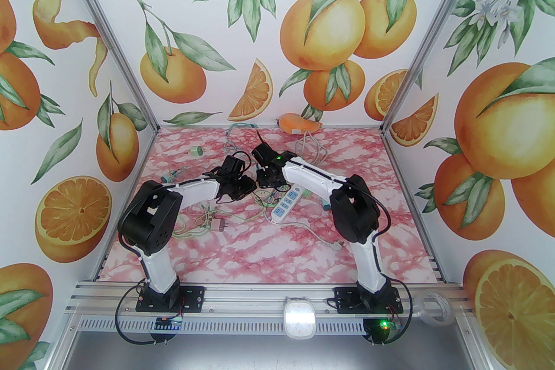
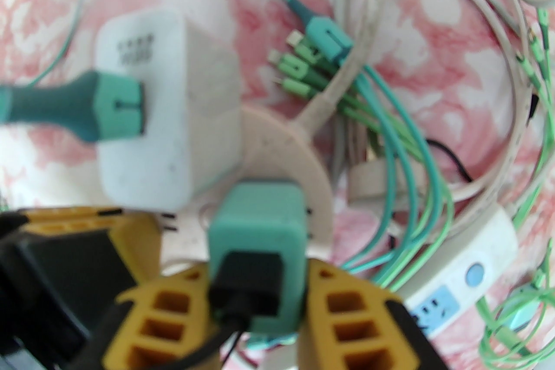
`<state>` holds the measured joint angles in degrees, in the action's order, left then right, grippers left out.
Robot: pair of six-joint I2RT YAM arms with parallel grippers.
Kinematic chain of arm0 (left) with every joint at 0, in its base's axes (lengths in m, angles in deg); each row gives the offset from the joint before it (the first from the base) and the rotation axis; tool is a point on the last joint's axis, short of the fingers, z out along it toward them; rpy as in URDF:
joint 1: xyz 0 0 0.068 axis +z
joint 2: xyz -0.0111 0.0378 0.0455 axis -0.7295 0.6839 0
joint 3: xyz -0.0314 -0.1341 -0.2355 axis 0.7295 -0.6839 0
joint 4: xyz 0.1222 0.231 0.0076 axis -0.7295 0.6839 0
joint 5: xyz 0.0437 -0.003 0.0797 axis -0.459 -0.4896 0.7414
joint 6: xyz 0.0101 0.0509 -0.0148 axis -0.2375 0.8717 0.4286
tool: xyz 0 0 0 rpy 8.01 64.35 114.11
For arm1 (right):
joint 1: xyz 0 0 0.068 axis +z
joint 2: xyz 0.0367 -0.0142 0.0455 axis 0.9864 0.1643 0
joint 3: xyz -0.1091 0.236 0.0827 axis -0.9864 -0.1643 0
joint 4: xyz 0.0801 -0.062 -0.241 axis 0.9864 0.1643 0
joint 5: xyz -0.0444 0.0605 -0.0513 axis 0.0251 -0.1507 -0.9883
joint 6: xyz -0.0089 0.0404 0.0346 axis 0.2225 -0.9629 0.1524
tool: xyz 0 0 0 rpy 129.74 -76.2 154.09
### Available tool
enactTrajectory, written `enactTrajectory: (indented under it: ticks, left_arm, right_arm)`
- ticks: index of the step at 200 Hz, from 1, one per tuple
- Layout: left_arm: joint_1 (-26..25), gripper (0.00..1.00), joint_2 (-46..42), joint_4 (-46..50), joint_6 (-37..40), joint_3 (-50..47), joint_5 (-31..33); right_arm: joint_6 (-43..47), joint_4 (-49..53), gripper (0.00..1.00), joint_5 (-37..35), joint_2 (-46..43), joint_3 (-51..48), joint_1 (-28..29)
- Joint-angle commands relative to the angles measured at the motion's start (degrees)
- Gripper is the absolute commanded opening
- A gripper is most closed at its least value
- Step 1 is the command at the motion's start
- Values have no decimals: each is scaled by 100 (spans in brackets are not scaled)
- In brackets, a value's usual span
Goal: Pull the plug off the socket
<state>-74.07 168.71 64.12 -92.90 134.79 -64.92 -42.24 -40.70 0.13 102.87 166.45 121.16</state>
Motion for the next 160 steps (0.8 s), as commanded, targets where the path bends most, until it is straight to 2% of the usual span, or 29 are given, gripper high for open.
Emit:
enactTrajectory:
  ticks: [1,39,69,121,141,160]
  left_arm:
    - [-134,39,281,-221,278,-84,-843]
    - [-170,40,566,390,591,417,-675]
    - [-226,29,814,1160,579,487,-261]
    - [-231,27,1016,1715,534,390,29]
    - [-229,26,1035,1809,579,442,80]
    - [-213,26,1013,1978,661,544,192]
  right_arm:
    - [-252,-706,29,1069,-106,-58,255]
    - [-258,-696,29,1202,19,116,371]
    - [-229,-650,29,1181,79,188,447]
    - [688,712,29,-165,375,1177,627]
    - [921,995,29,-380,515,1424,695]
    - [894,1019,29,-232,624,1473,703]
